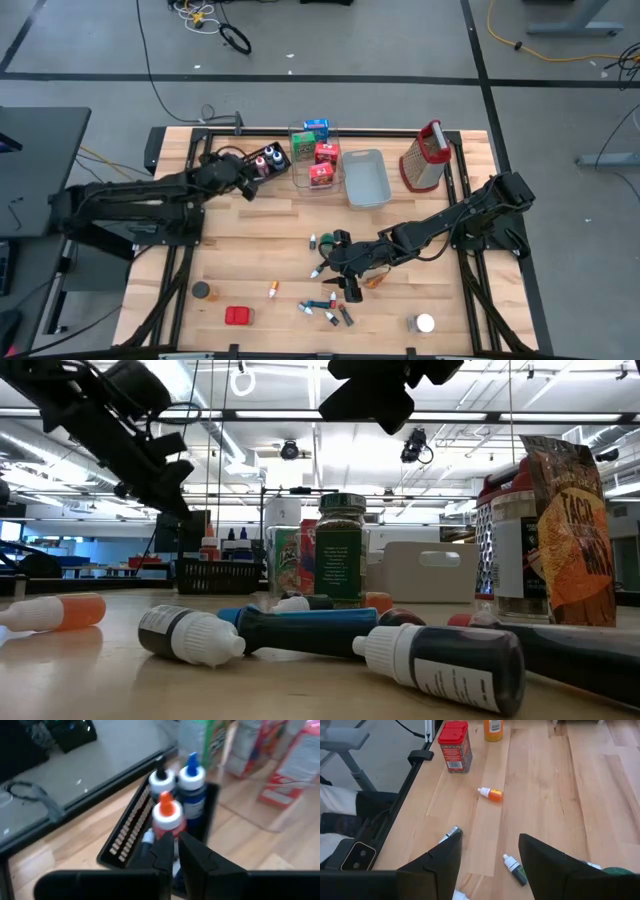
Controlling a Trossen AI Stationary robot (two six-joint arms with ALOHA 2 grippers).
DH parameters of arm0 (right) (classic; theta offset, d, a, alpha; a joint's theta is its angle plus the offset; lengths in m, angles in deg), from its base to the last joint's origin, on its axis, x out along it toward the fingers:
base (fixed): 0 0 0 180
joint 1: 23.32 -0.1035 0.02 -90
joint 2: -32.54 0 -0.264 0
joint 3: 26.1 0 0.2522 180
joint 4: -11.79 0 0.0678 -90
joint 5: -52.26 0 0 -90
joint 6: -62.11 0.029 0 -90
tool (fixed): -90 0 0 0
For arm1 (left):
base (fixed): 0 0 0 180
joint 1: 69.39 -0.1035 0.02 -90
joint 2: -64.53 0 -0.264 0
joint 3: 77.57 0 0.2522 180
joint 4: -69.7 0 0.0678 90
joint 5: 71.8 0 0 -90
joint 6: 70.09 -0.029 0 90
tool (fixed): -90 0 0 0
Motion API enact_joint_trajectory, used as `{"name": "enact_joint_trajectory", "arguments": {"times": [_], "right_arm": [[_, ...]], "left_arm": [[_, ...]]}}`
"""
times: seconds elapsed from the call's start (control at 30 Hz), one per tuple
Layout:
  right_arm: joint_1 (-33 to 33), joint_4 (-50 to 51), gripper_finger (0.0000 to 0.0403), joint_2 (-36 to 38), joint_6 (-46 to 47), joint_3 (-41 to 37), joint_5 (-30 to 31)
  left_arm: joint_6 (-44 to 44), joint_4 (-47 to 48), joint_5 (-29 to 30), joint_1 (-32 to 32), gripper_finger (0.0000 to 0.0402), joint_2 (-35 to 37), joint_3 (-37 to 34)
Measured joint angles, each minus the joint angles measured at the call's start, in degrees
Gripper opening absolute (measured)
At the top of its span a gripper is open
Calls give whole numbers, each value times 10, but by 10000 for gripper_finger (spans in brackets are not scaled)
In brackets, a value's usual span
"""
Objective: Pick & Place Kitchen Items
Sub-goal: Put the small green food coloring bottle into the black bin
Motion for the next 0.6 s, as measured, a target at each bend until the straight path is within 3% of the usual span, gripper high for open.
{"name": "enact_joint_trajectory", "arguments": {"times": [0.17, 0.33, 0.6], "right_arm": [[0, -1, 206, 0, 0, 0, 0], [0, -1, 206, 0, 0, 0, 0], [0, -3, 206, 0, 0, 0, 0]], "left_arm": [[-3, -2, -51, -58, 15, -20, -19], [-30, -23, -124, -58, 11, -23, -20], [-17, -149, -349, 0, 11, -17, -20]]}}
